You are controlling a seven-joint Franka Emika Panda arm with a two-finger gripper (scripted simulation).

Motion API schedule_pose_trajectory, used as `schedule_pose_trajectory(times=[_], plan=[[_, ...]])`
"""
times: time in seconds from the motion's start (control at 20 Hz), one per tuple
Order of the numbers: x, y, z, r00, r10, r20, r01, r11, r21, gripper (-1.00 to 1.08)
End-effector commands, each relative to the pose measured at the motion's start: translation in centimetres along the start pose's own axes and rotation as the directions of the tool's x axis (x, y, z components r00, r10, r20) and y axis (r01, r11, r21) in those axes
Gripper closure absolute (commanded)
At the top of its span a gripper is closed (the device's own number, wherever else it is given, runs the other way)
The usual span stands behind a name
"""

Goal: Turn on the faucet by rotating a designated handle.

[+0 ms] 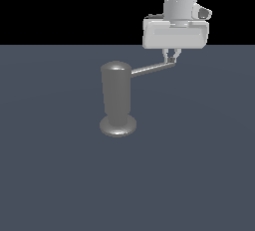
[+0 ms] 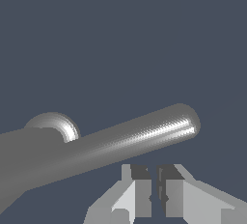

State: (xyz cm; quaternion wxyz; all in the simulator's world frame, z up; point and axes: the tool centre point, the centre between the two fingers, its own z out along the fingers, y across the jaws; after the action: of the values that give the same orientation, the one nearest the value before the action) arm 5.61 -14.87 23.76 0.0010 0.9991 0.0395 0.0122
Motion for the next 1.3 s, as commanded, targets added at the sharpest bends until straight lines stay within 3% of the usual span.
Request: schedule_pose_trajectory(times=[0.0, 1.25], plan=[[0.7, -0.4, 1.2, 1.0, -0.003, 0.014, 0.003, 1.0, 0.003, 1.08], [7.0, -0.6, 1.9, 1.0, 0.012, 0.024, -0.012, 1.0, 0.003, 1.08]])
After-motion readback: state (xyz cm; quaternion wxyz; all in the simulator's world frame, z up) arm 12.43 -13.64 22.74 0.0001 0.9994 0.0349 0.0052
